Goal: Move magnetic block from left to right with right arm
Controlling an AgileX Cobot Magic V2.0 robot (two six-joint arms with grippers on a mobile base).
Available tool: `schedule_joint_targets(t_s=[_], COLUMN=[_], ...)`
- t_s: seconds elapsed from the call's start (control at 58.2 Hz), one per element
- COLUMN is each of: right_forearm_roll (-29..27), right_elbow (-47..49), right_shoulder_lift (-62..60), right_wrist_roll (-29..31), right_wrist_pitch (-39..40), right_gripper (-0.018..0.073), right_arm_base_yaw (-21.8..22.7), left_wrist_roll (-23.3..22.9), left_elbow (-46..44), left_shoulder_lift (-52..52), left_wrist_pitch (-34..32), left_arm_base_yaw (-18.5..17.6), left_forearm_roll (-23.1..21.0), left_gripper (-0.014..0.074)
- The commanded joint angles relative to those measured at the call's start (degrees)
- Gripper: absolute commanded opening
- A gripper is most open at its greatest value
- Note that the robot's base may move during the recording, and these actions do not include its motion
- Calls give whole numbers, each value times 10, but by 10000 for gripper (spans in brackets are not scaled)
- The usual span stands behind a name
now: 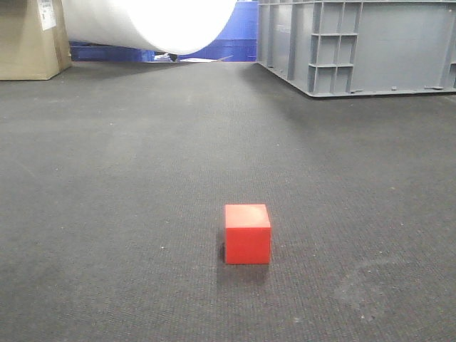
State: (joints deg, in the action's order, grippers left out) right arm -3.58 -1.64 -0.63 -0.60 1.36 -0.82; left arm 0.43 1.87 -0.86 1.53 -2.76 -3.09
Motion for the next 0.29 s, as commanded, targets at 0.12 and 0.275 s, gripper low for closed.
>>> schedule_joint_targets(t_s=[0.12, 0.275], right_forearm_roll=[4, 4], right_elbow=[-1, -1], right_shoulder_lift=[-12, -12], right_wrist_roll=[6, 6], right_wrist_pitch=[45, 45], right_gripper=[59, 59], right_arm_base_yaw=[3, 3], left_wrist_roll=[-4, -4], left_elbow=[5, 5], left_shoulder_lift=[-4, -4], left_wrist_pitch=[-48, -48], left_arm_base_yaw=[-4, -4], left_forearm_roll=[-1, -1], left_gripper=[-126, -126])
